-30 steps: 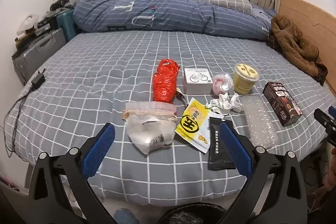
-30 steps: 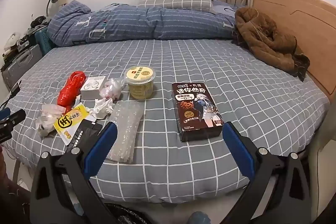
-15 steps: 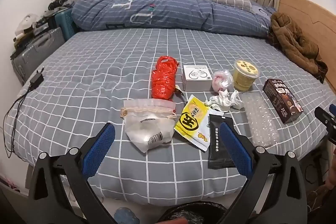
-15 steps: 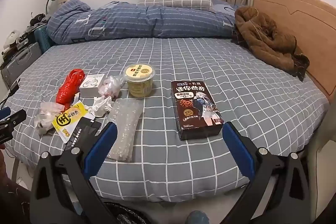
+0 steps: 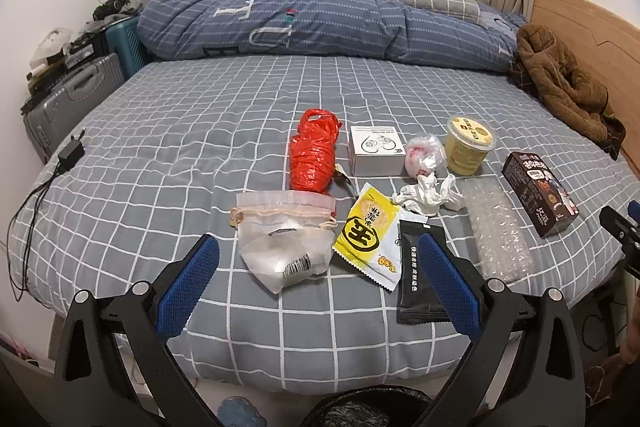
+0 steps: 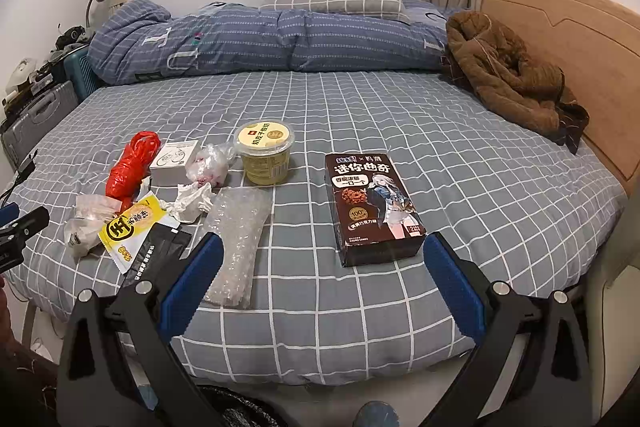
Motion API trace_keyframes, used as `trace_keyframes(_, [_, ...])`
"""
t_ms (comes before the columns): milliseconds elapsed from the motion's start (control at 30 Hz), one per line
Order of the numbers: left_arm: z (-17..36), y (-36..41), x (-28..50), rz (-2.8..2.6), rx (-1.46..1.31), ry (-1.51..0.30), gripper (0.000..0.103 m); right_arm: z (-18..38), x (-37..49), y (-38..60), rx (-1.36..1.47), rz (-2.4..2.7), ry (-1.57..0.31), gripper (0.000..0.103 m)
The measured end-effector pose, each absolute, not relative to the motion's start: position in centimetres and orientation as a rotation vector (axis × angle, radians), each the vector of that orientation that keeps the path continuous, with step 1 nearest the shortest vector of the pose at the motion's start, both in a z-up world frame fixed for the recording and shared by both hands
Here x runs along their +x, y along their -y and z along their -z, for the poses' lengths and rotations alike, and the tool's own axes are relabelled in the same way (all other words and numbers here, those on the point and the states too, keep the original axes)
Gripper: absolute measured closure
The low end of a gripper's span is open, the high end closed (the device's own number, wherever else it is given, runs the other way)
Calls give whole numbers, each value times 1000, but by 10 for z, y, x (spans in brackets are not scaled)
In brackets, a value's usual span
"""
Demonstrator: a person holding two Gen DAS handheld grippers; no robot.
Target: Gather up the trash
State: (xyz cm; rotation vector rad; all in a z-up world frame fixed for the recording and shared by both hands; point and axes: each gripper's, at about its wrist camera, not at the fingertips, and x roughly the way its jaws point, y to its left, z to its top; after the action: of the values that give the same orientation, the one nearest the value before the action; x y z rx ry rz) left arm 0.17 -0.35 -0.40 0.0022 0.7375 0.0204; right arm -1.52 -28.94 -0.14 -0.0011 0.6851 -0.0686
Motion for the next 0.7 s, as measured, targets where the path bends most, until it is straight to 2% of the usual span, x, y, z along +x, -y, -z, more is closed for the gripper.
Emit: trace_keyframes(700, [4, 4, 2, -15, 2, -744, 6, 2, -15, 289, -4, 70, -684, 7])
